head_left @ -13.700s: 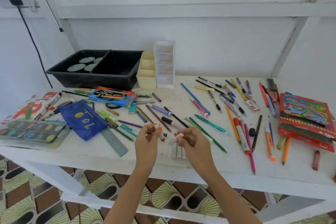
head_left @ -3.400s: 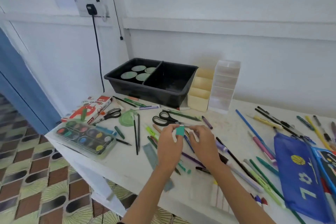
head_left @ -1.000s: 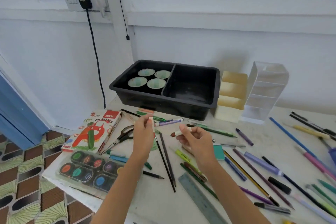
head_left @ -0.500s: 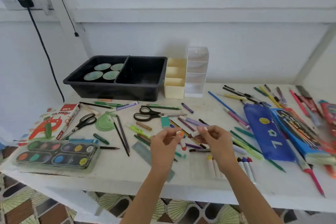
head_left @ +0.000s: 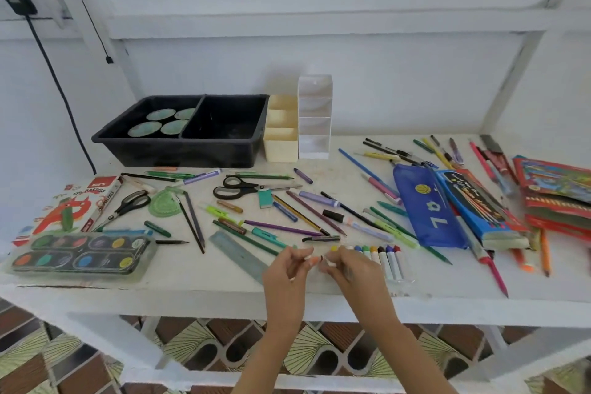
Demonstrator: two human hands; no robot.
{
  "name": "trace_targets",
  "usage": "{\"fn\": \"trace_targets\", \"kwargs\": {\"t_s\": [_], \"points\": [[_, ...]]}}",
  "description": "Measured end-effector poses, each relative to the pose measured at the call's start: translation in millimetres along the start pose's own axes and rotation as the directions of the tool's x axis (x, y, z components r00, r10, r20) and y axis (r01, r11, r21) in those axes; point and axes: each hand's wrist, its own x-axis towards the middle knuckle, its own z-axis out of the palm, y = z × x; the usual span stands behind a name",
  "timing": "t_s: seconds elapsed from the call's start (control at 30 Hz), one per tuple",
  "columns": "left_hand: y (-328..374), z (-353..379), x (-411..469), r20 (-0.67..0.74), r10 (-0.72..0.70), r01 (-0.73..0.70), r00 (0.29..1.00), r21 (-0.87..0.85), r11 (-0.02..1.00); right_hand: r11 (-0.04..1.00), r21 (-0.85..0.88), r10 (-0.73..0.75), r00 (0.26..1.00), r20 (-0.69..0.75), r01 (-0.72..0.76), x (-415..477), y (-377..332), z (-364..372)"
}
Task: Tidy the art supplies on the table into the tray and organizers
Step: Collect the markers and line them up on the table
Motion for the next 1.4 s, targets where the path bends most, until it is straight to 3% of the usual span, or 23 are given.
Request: {"fn": "trace_targets", "kwargs": {"t_s": [0.13, 0.27, 0.37, 0.43, 0.53, 0.63, 0.73, 0.83, 0.93, 1.0, 1.07, 1.23, 1.4], "points": [[-5.4, 0.1, -1.8, 0.002, 0.036, -0.036, 0.999, 0.02, 0.999, 0.975, -0.161, -0.154, 0.988, -0.011, 0.151, -10.1, 12.3, 10.4], [-9.1, -0.2, -1.8, 0.022, 0.084, -0.085, 0.996, 0.088, 0.992, 0.963, -0.209, -0.163, 0.985, 0.053, 0.17, -18.5, 13.9, 14.3], [-11.5, 0.3, -4.2, 0.05, 0.158, -0.164, 0.986, 0.17, 0.972, 0.976, -0.194, -0.104, 0.995, 0.001, 0.103, -12.7, 8.3, 2.6], [-13.9, 0.4, -5.7, 0.081, 0.2, -0.213, 0.977, 0.222, 0.952, 0.958, -0.283, -0.038, 0.999, 0.004, 0.038, -6.7, 13.1, -3.4], [-17.5, 1.2, -5.2, 0.107, 0.122, -0.136, 0.987, 0.142, 0.98, 0.896, -0.444, 0.042, 0.997, 0.065, -0.009, -3.2, 24.0, -3.7], [-18.1, 0.3, -3.9, 0.15, 0.039, -0.052, 0.988, 0.081, 0.995, 0.87, -0.493, 0.065, 0.994, 0.082, -0.016, -6.0, 22.6, -3.6], [-18.3, -3.0, -3.8, 0.257, 0.11, -0.167, 0.96, 0.21, 0.963, 0.85, -0.526, 0.053, 0.997, 0.061, -0.013, -7.1, 20.7, -2.4], [-29.6, -5.1, 3.0, 0.391, 0.239, -0.392, 0.889, 0.379, 0.838, 0.831, -0.557, 0.035, 0.997, 0.064, 0.006, -7.1, 23.1, -1.2], [-34.9, -3.3, 7.6, 0.508, 0.318, -0.585, 0.8, 0.545, 0.6, 0.833, -0.554, 0.059, 0.994, 0.088, -0.001, -7.6, 24.3, -1.7], [-38.9, -1.8, 6.9, 0.55, 0.363, -0.656, 0.752, 0.569, 0.496, 0.836, -0.549, 0.059, 0.994, 0.09, 0.0, -7.0, 23.8, -1.6], [-42.0, -0.5, 7.7, 0.549, 0.41, -0.685, 0.729, 0.577, 0.444, 0.836, -0.549, 0.048, 0.995, 0.086, 0.007, -5.7, 23.0, -1.8], [-39.5, 2.4, 3.7, 0.518, 0.44, -0.679, 0.734, 0.588, 0.439, 0.848, -0.529, 0.04, 0.996, 0.079, 0.008, -4.3, 21.0, -5.5], [-16.9, -23.5, 1.6, 0.254, 0.482, -0.52, 0.839, 0.637, 0.57, 0.93, -0.358, -0.078, 0.996, 0.038, 0.086, 7.0, -12.5, 12.7]]}}
